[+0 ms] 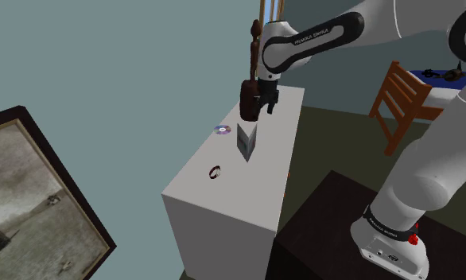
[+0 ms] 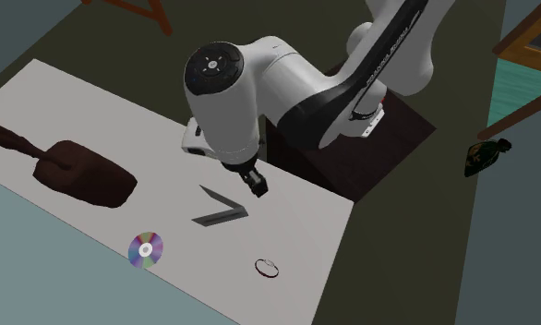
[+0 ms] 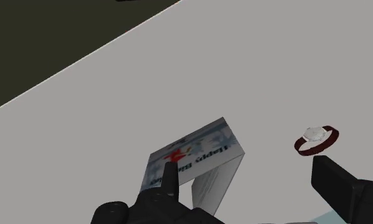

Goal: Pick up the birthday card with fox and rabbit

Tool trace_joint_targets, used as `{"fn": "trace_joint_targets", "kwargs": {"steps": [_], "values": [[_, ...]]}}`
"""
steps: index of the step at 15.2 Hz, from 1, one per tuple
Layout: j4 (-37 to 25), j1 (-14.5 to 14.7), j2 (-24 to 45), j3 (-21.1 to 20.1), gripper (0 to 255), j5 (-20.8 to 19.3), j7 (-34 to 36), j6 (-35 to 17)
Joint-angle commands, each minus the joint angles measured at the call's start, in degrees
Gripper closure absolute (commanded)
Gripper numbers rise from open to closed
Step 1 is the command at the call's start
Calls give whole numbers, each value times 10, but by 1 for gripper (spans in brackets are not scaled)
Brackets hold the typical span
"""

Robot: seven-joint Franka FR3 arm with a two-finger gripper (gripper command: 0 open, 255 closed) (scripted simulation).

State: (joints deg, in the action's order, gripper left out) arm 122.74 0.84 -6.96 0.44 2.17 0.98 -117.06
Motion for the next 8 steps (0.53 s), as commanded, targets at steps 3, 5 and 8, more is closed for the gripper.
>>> {"fn": "trace_joint_targets", "kwargs": {"steps": [3,5,8], "values": [[-51,2,93,-1,0,1,-7,-21],[-78,3,138,-2,0,1,-10,-29],[-124,5,206,-4,0,1,-13,-35]]}}
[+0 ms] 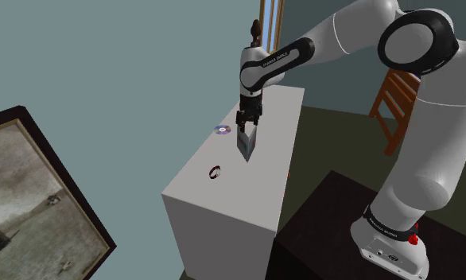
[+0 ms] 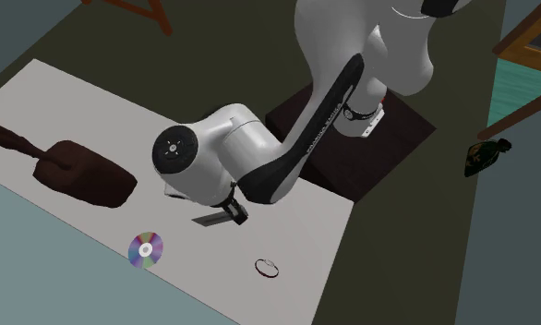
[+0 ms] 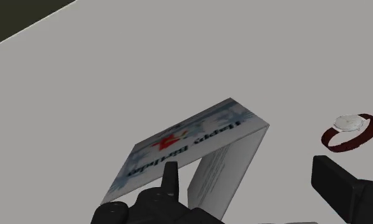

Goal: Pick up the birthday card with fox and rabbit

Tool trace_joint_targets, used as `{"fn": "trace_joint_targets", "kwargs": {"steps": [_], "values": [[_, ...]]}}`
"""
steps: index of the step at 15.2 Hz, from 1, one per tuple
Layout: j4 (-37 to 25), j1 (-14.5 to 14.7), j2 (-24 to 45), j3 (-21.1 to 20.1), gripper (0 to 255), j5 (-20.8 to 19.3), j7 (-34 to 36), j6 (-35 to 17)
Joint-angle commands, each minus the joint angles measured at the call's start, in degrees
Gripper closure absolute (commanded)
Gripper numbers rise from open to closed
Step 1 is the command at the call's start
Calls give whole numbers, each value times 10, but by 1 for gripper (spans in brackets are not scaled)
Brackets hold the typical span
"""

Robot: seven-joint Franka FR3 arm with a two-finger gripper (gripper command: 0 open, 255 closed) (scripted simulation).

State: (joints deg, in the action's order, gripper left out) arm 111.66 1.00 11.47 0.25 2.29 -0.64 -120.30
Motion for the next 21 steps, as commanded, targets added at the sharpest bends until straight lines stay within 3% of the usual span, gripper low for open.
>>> {"fn": "trace_joint_targets", "kwargs": {"steps": [1,11,12,21], "values": [[-30,4,44,-3,0,0,2,-4],[-17,4,83,-4,0,1,0,-54],[-5,5,77,-4,255,1,2,-59],[-17,4,83,-4,255,1,0,-54]]}}
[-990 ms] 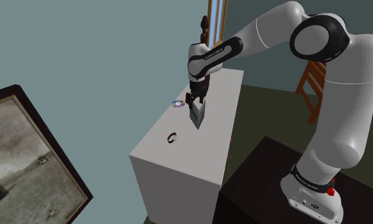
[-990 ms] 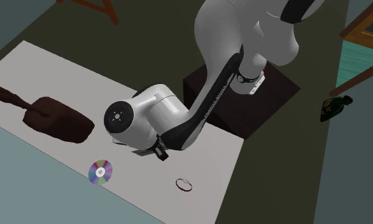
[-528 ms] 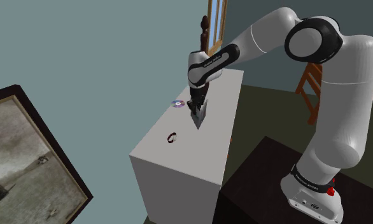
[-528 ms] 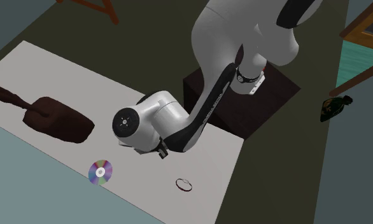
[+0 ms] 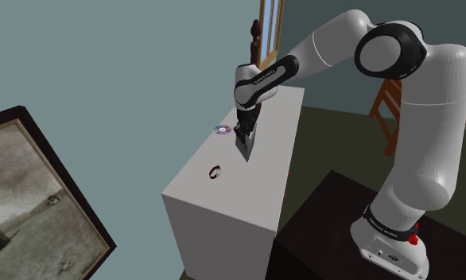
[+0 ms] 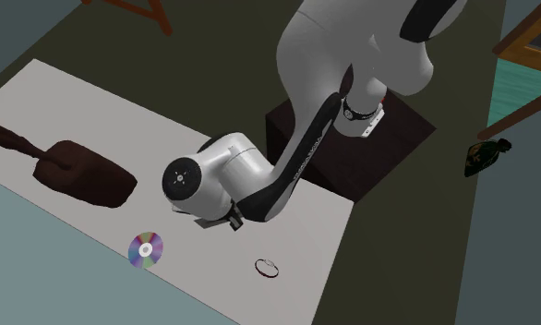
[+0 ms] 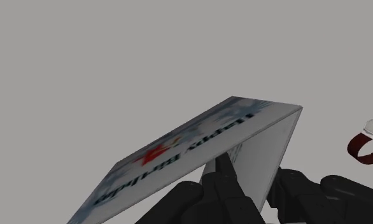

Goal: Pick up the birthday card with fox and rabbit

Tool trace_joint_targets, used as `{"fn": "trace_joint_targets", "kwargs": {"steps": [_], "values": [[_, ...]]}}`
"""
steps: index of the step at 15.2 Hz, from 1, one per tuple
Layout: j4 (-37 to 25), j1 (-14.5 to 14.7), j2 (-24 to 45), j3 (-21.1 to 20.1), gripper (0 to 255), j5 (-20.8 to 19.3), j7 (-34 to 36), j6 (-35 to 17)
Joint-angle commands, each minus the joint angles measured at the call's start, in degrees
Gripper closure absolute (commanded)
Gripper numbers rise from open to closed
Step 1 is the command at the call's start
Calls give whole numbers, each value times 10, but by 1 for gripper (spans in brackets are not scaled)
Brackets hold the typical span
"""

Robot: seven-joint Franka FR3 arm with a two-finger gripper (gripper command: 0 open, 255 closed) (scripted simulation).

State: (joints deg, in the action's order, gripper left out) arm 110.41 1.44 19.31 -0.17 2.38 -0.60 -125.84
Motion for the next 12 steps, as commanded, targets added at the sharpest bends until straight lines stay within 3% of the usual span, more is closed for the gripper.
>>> {"fn": "trace_joint_targets", "kwargs": {"steps": [1,12], "values": [[-7,-1,1,1,255,-1,0,8],[-39,-1,-40,1,255,-2,3,81]]}}
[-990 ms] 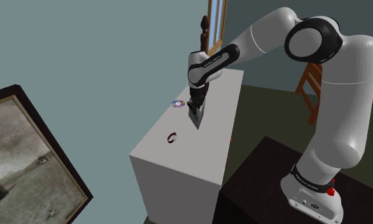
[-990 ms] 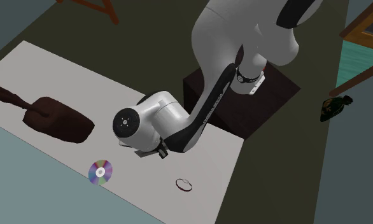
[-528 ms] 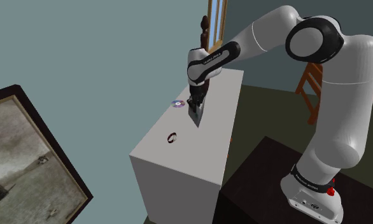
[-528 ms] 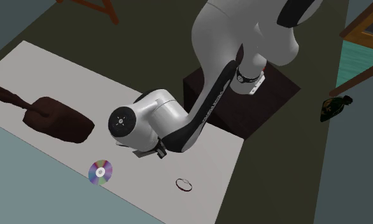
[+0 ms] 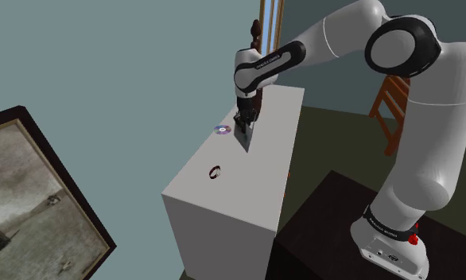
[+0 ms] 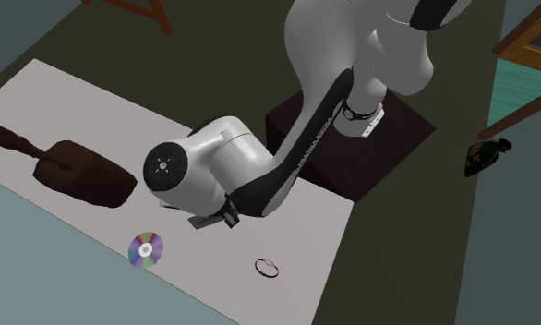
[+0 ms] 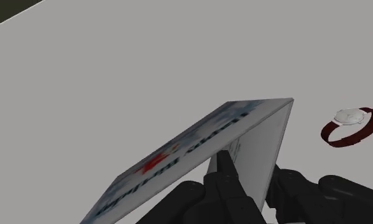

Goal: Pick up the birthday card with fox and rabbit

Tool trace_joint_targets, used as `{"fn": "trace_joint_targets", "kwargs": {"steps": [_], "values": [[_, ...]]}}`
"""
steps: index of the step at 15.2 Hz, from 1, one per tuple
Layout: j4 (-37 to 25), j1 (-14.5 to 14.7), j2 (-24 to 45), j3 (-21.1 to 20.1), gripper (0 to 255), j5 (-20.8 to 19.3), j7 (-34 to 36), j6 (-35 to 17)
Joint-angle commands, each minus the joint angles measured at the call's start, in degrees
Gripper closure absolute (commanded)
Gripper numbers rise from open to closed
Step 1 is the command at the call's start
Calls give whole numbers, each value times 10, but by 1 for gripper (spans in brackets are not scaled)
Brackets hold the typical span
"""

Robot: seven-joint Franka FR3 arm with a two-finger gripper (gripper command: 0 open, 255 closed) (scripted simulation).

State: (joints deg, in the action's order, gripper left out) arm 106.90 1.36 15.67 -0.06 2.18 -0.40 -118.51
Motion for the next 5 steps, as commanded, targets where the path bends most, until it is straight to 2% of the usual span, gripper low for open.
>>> {"fn": "trace_joint_targets", "kwargs": {"steps": [1,5], "values": [[-7,0,-7,0,255,0,1,14],[-15,0,-13,0,255,0,1,29]]}}
